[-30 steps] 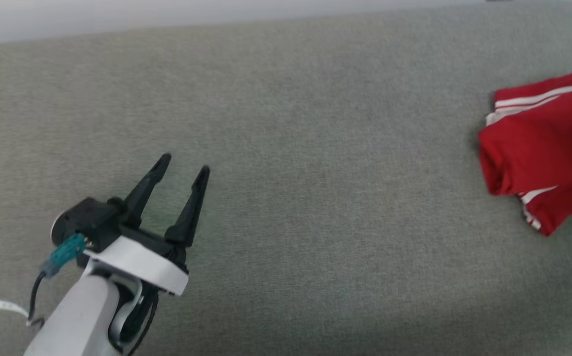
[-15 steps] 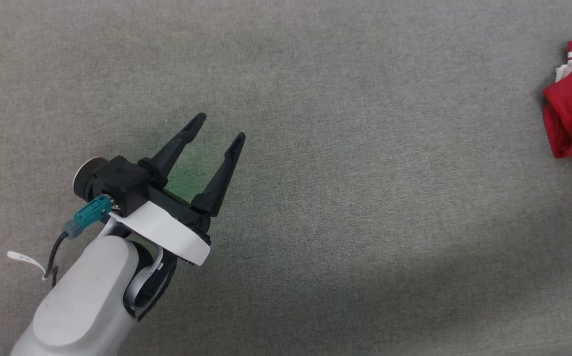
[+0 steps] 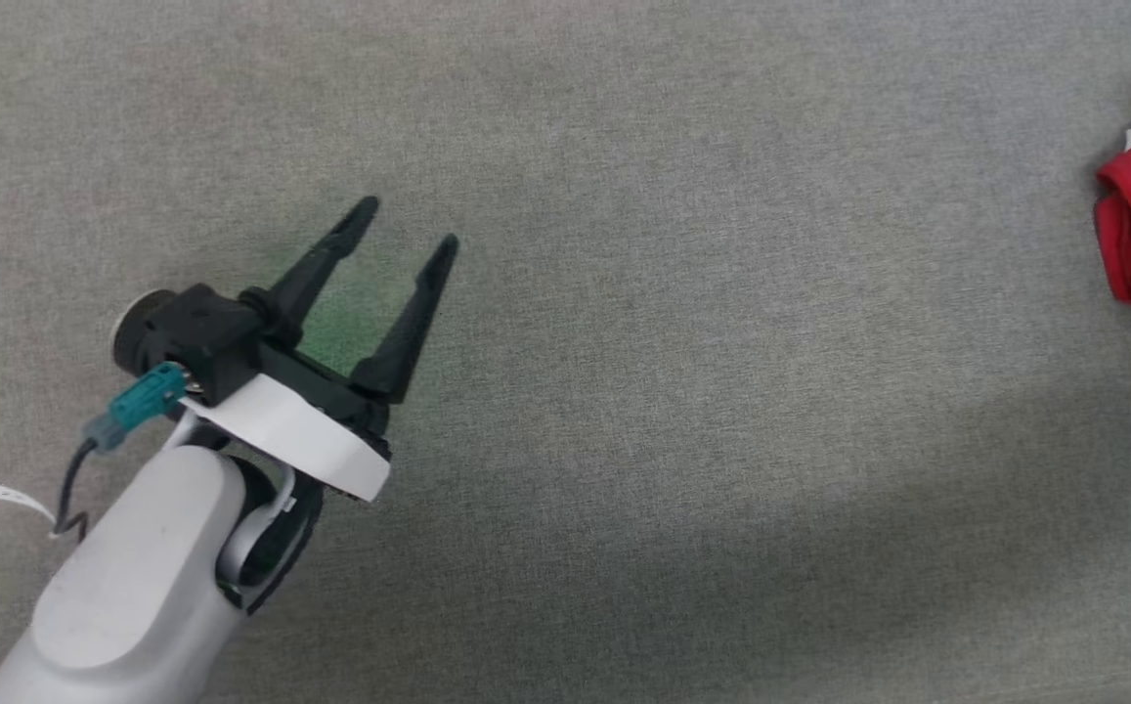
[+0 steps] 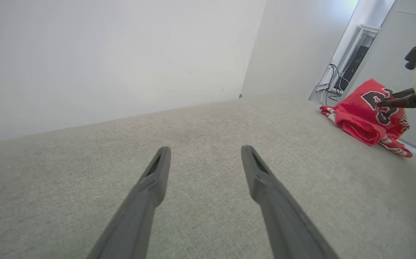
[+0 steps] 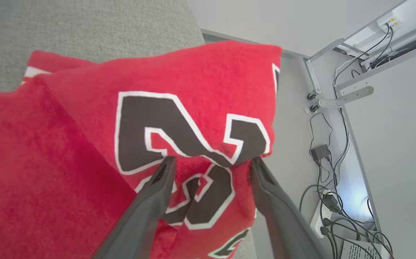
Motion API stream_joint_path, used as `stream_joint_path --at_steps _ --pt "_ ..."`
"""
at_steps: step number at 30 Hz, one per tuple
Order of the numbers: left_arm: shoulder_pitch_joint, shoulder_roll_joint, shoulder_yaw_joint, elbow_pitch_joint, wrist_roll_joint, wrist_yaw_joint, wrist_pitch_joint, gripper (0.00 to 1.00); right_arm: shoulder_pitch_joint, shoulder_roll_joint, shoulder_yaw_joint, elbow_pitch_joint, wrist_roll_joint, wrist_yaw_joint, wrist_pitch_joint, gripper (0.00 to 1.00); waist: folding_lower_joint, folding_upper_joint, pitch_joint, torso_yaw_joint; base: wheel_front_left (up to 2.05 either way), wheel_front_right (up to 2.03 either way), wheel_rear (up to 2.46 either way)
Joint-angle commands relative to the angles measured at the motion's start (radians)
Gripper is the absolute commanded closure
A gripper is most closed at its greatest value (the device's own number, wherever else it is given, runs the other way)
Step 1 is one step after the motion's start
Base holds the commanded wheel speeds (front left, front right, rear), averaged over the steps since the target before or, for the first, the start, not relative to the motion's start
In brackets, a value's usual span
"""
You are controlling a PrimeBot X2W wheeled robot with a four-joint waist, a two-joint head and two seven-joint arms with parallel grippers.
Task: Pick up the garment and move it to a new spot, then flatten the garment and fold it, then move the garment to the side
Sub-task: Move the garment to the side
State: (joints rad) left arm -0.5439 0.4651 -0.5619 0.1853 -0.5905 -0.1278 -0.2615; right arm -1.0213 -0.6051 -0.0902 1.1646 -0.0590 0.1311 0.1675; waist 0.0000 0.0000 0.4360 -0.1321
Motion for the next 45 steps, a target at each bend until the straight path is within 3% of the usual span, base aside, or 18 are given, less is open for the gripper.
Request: stream_joint_path --at_steps 1,13,24,34,45 --pt "0.017 0.001 0.013 -0.001 -0.004 -0.003 -0.004 0.0 -0.018 -0.006 -0.014 -0.006 -0.017 -0.001 -0.012 0.0 0.0 0.0 -0.008 -0.003 0.0 0.0 0.0" --pt "0.129 0.007 0.147 0.004 -0.021 -0.003 -0.004 0.0 0.005 0.113 -0.088 -0.053 -0.012 -0.001 -0.151 0.0 0.0 0.0 -0.104 -0.014 0.0 0.0 0.0" --pt "0.269 -0.03 0.315 0.013 0.023 -0.003 -0.004 0.0 0.138 0.255 -0.005 -0.144 0.083 -0.001 -0.335 0.0 0.0 0.0 -0.232 -0.007 0.0 0.0 0.0" --pt "0.39 -0.093 0.471 -0.005 0.108 -0.003 -0.004 0.0 0.324 0.276 0.152 -0.311 0.211 -0.001 -0.419 0.0 0.0 0.0 -0.33 0.009 0.0 0.0 0.0" --pt "0.559 -0.178 0.605 -0.059 0.194 -0.003 -0.004 0.0 0.604 0.28 0.189 -0.579 0.291 -0.001 -0.433 0.0 0.0 0.0 -0.424 0.026 0.0 0.0 0.0"
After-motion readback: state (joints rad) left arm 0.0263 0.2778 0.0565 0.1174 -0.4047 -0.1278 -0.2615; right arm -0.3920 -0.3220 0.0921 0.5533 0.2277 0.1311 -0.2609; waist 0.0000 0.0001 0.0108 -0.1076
